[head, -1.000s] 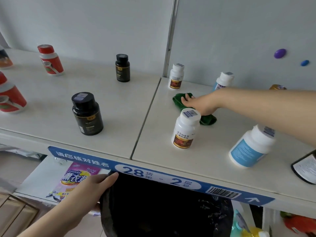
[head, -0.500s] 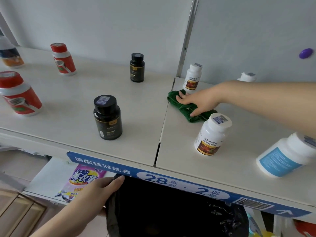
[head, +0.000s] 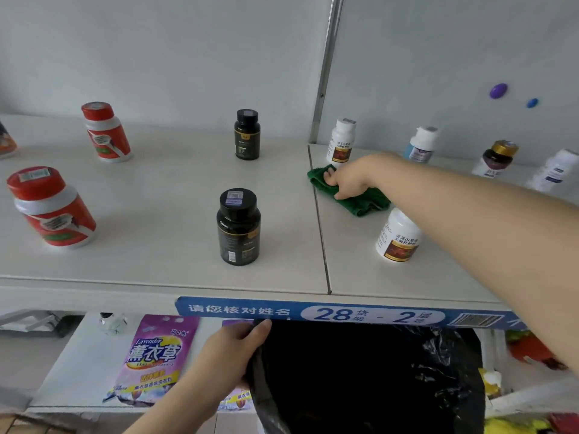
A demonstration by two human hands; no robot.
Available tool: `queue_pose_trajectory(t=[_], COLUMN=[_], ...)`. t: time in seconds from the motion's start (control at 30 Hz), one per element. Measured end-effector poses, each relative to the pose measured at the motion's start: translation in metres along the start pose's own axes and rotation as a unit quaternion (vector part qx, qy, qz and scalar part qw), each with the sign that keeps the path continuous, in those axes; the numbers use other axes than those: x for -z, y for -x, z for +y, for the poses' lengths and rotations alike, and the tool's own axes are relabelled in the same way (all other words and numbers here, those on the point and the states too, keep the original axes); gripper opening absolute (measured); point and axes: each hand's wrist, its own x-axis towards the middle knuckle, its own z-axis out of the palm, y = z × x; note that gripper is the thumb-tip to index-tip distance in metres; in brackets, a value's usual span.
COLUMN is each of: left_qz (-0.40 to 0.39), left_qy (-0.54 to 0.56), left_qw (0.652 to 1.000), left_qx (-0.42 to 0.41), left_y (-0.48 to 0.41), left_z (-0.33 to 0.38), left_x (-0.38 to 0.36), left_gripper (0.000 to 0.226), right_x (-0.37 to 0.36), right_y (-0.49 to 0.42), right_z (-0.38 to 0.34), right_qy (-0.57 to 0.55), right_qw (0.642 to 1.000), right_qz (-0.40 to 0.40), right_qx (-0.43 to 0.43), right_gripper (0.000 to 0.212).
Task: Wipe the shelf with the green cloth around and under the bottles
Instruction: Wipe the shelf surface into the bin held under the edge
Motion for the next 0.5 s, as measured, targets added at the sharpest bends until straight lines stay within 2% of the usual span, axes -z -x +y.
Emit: queue_pose_trajectory(t=[0.13, 0.5], left_qz=[-0.005, -0.011], left_qy=[-0.025, -0.024], left_qw=[1.0, 0.999], left_qx=[-0.012, -0.023], left_y=[-0.001, 0.0], left_z=[-0.004, -0.002], left_x=[0.004, 0.01], left_gripper=[0.03, 0.027], right_x=[-0.003, -0.032], right_y=[0.012, 0.05], right_z=[-0.008, -0.027], right_qy=[-0.036, -0.196], right_qw=[0.999, 0.975], right_qz=[0.002, 0.094], right_qx=[-0.003, 0.045], right_gripper=[0.062, 0.067])
